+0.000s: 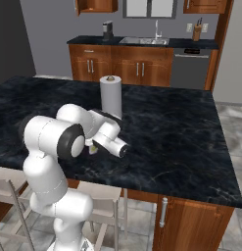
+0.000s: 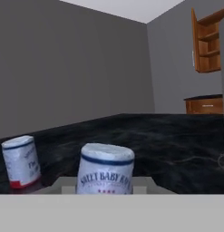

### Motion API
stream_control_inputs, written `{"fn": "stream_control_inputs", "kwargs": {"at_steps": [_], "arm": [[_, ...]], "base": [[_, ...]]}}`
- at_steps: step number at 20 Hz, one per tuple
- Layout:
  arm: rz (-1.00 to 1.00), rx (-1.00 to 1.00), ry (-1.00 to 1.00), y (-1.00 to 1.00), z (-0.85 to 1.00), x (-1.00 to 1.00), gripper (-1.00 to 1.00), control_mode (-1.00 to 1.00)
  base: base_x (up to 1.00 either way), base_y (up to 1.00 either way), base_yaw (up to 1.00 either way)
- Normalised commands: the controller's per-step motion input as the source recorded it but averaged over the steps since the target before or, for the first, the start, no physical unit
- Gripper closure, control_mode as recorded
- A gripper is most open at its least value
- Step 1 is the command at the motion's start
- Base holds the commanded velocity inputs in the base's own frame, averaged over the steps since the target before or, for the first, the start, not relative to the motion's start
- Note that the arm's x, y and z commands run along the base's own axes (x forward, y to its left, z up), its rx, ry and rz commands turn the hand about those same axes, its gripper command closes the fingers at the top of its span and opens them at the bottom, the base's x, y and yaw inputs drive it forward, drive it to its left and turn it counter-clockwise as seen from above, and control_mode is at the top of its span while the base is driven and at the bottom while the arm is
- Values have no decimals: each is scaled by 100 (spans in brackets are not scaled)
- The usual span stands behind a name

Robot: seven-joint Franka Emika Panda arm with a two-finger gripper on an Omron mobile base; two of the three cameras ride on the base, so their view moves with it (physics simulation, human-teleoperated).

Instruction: The dining table condiment station is running low on condiment bottle. Refill the condiment station by opening the cabinet and taking the condiment bottle from the cabinet and placing it on the dining table.

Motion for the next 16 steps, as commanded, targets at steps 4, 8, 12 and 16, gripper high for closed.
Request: {"fn": "stream_control_inputs", "kwargs": {"at_steps": [4,8,12,16], "arm": [[0,0,0,0,-2,0,-100,-100],[0,0,0,0,0,-9,-100,-100],[0,0,-2,0,0,-13,-100,-100],[0,0,-2,0,2,-16,-100,-100]], "base": [[0,0,0],[0,0,0],[0,0,0],[0,0,0]]}}
